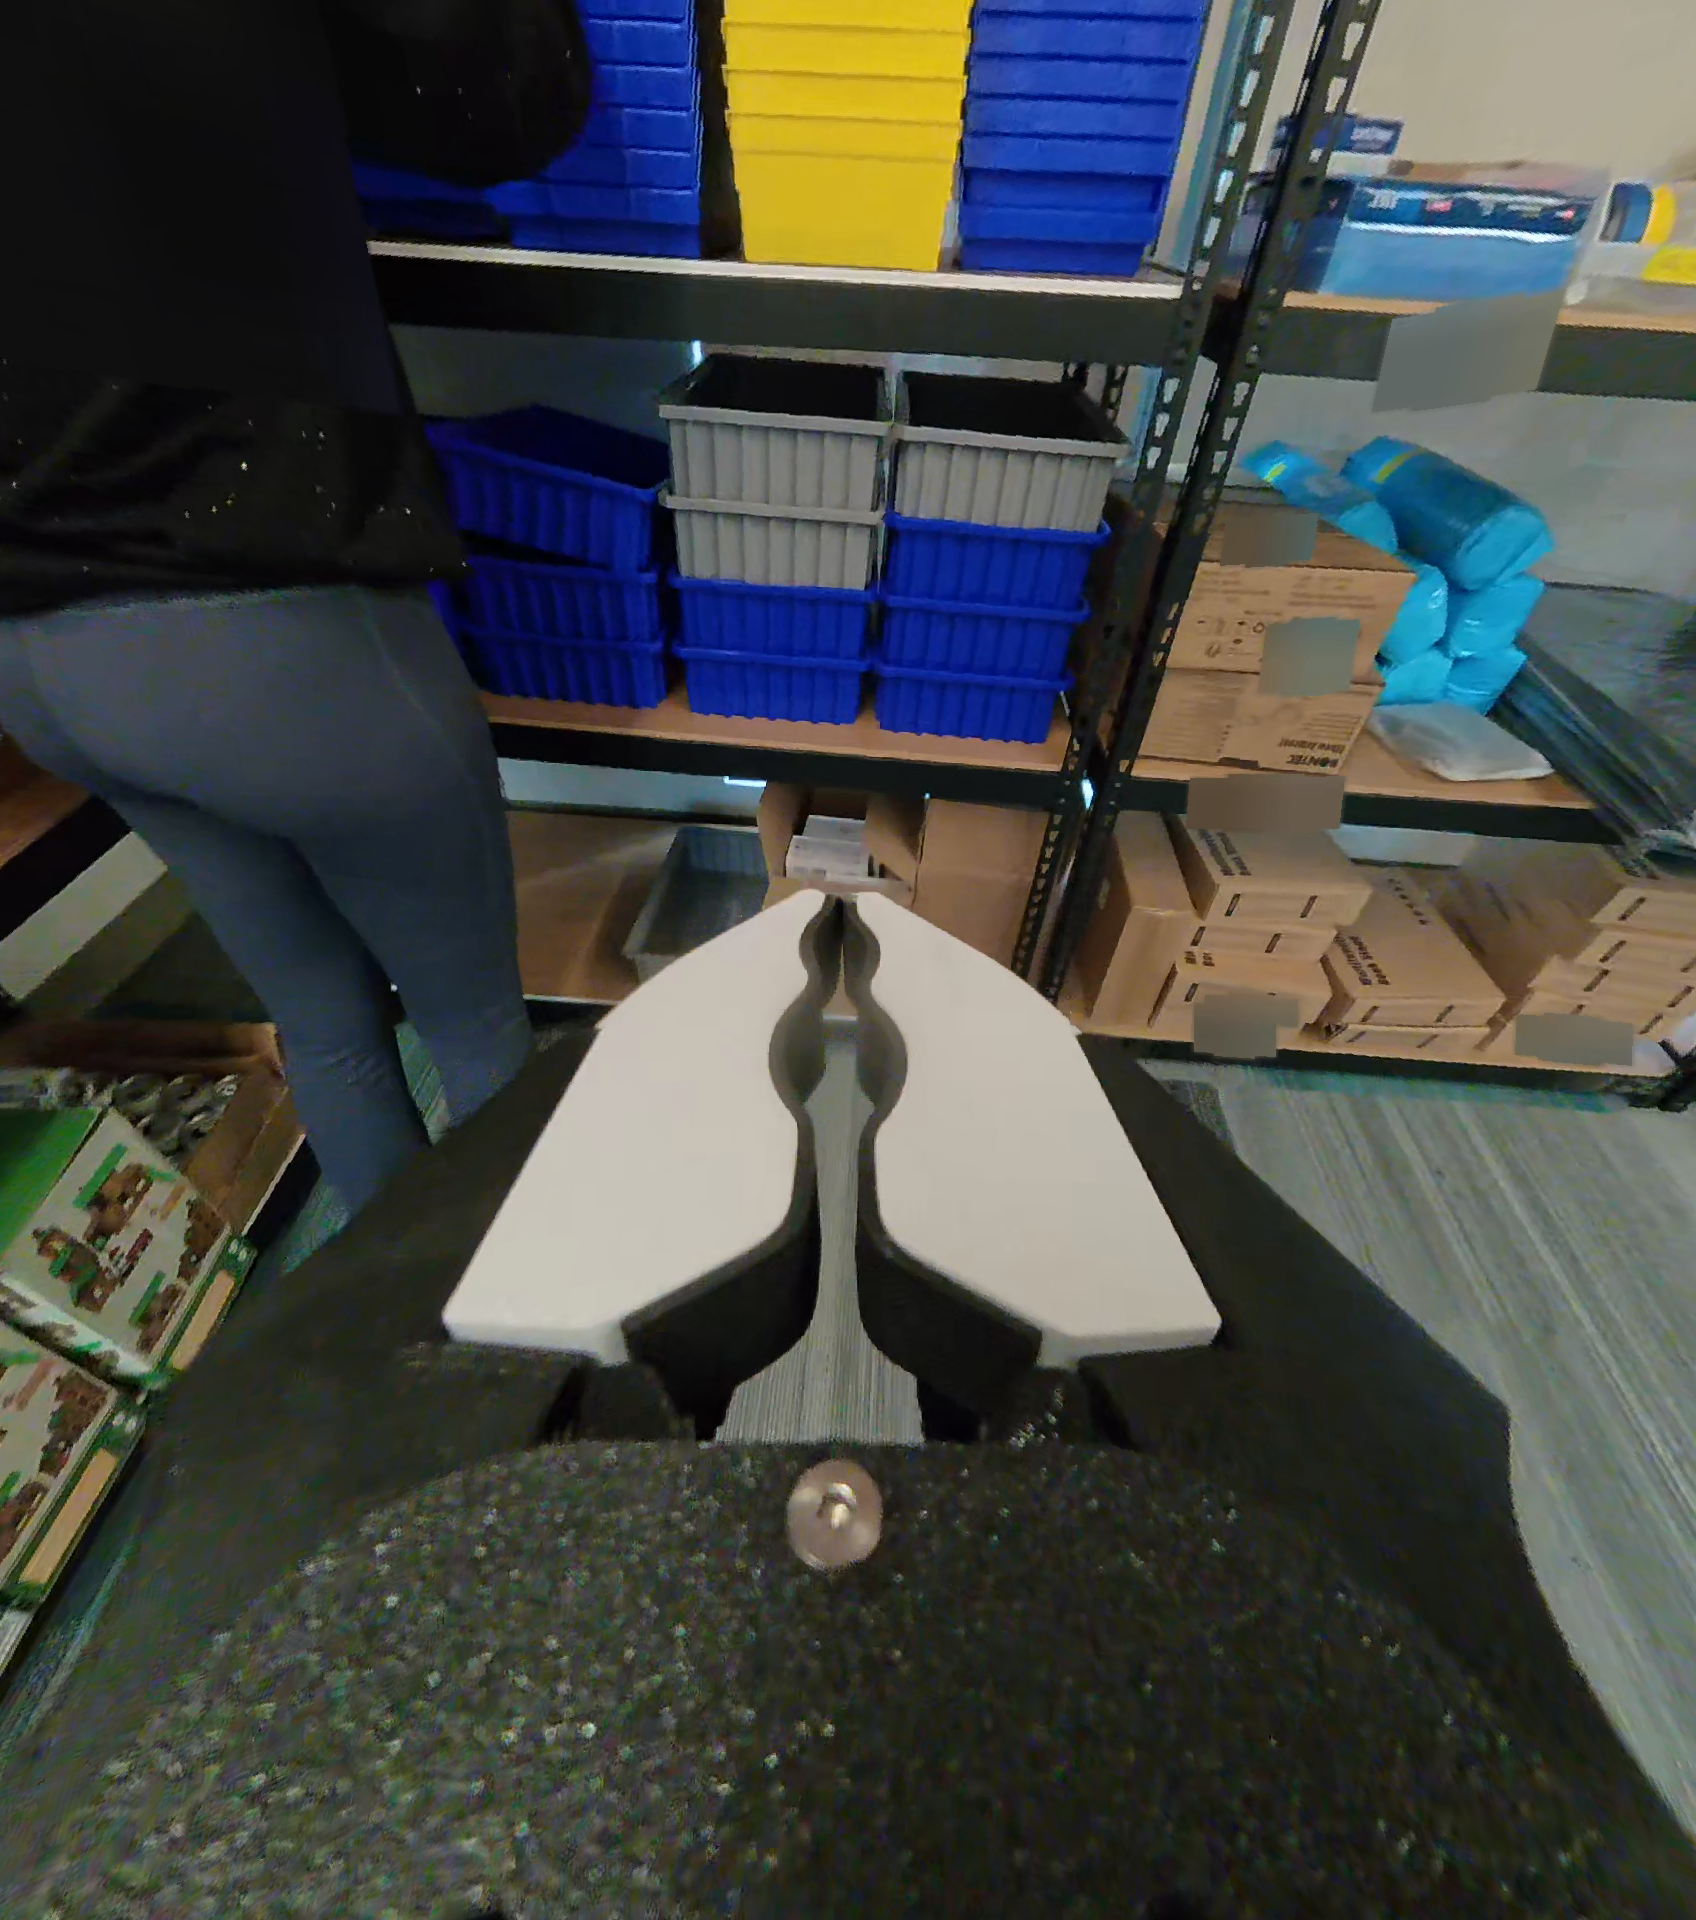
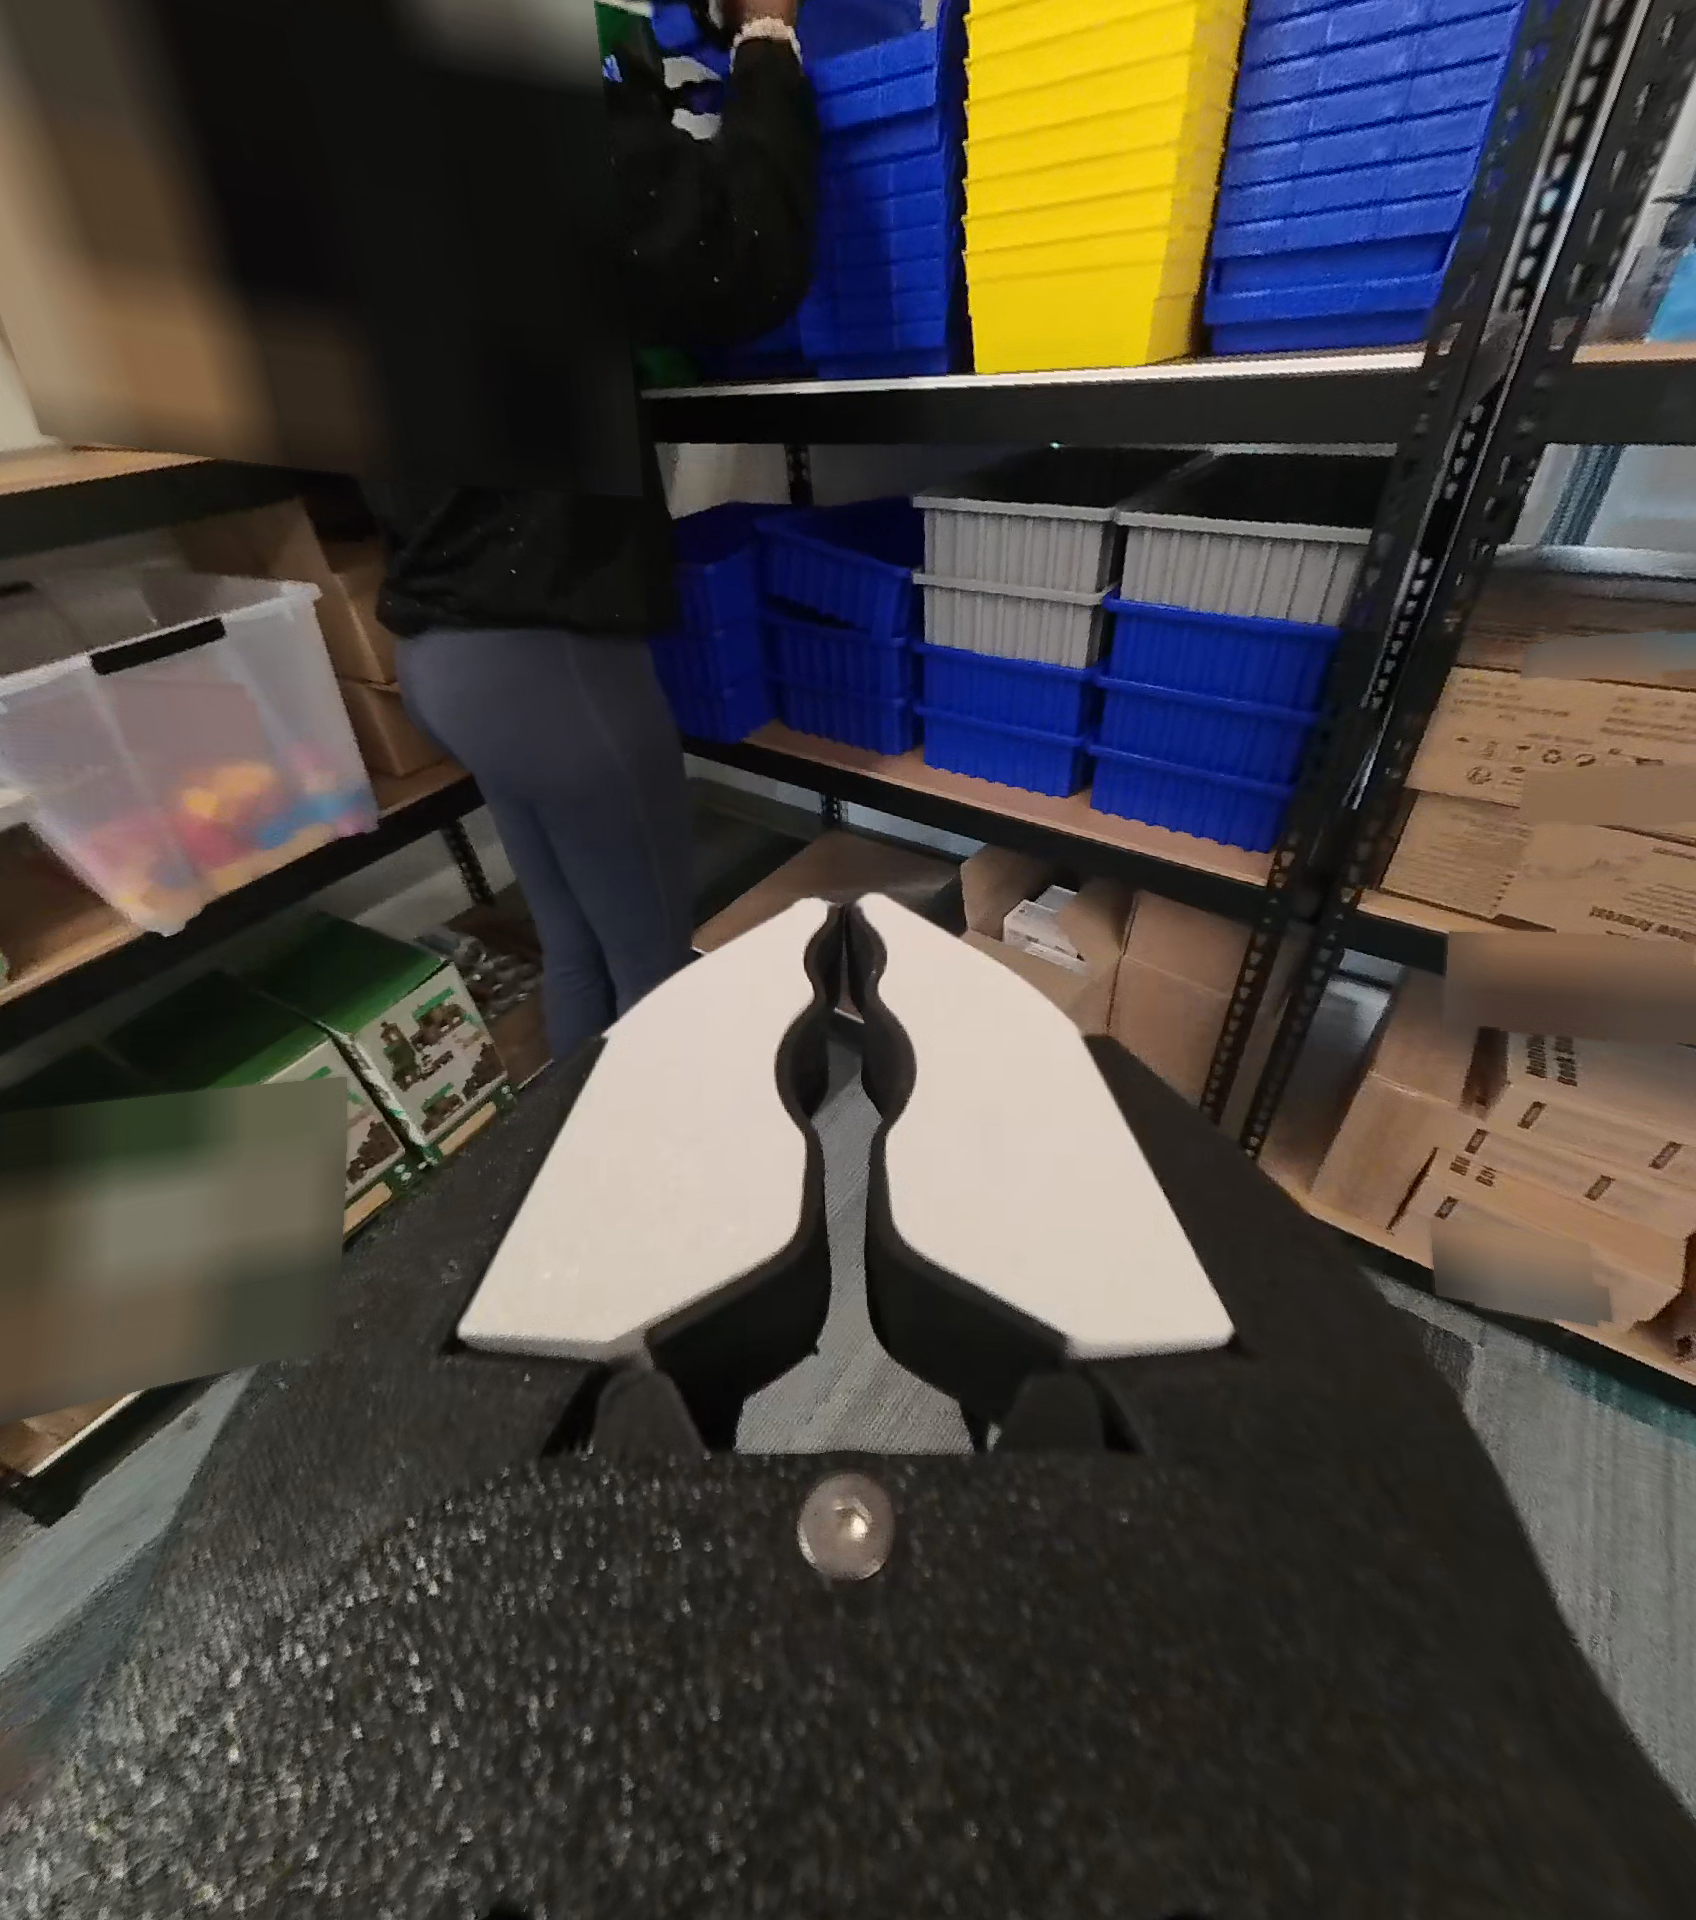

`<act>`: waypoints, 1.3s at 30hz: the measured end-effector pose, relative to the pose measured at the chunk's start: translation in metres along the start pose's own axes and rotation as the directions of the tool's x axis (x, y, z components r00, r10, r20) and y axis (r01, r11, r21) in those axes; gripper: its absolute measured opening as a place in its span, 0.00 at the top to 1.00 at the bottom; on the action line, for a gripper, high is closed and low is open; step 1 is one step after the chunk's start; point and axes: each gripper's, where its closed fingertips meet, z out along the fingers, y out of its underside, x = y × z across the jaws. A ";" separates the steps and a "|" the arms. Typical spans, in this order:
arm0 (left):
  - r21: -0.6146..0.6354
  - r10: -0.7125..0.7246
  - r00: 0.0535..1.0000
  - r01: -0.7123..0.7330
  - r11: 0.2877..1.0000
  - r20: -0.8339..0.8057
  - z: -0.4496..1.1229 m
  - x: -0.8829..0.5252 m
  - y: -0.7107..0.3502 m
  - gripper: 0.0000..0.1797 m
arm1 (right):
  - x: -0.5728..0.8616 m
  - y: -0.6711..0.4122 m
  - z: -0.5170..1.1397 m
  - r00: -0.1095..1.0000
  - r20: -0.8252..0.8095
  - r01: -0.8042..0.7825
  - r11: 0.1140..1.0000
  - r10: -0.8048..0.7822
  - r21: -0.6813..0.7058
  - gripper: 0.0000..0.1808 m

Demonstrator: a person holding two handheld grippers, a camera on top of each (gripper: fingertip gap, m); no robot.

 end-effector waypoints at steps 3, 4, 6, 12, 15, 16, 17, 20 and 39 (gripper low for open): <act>-0.010 0.020 1.000 -0.020 1.000 0.014 -0.012 0.006 -0.001 1.00 | 0.000 -0.005 0.000 1.000 0.024 0.000 1.000 0.000 0.019 1.00; -0.009 0.027 0.999 -0.027 1.000 0.017 -0.016 0.006 -0.002 1.00 | 0.000 -0.007 -0.001 1.000 0.028 -0.002 1.000 0.001 0.026 1.00; -0.002 0.037 0.999 -0.037 0.999 0.027 -0.021 0.006 -0.006 1.00 | -0.001 -0.009 -0.001 0.999 0.038 -0.005 0.999 0.004 0.035 1.00; 0.026 0.038 0.999 -0.039 0.999 0.032 -0.025 0.002 -0.016 1.00 | -0.011 -0.017 -0.003 0.999 0.043 -0.005 0.998 0.003 0.061 1.00; 0.042 0.039 0.999 -0.040 0.998 0.022 -0.023 0.001 -0.021 1.00 | -0.015 -0.020 -0.003 0.999 0.041 -0.001 0.998 -0.002 0.061 1.00; 0.047 0.036 0.999 -0.037 0.998 0.020 -0.023 -0.001 -0.023 1.00 | -0.017 -0.020 -0.002 0.999 0.042 0.005 0.998 -0.008 0.058 1.00; 0.051 0.033 0.999 -0.034 0.998 0.019 -0.023 -0.002 -0.023 1.00 | -0.018 -0.019 -0.001 0.999 0.043 0.011 0.999 -0.013 0.053 1.00; 0.053 0.030 0.999 -0.031 0.998 0.021 -0.025 -0.009 -0.023 1.00 | -0.023 -0.019 0.003 0.999 0.040 0.019 0.999 -0.021 0.048 1.00; 0.044 0.012 1.000 -0.013 0.999 0.015 -0.037 -0.078 -0.017 1.00 | -0.090 -0.021 0.027 0.999 0.037 0.020 0.998 -0.022 0.052 1.00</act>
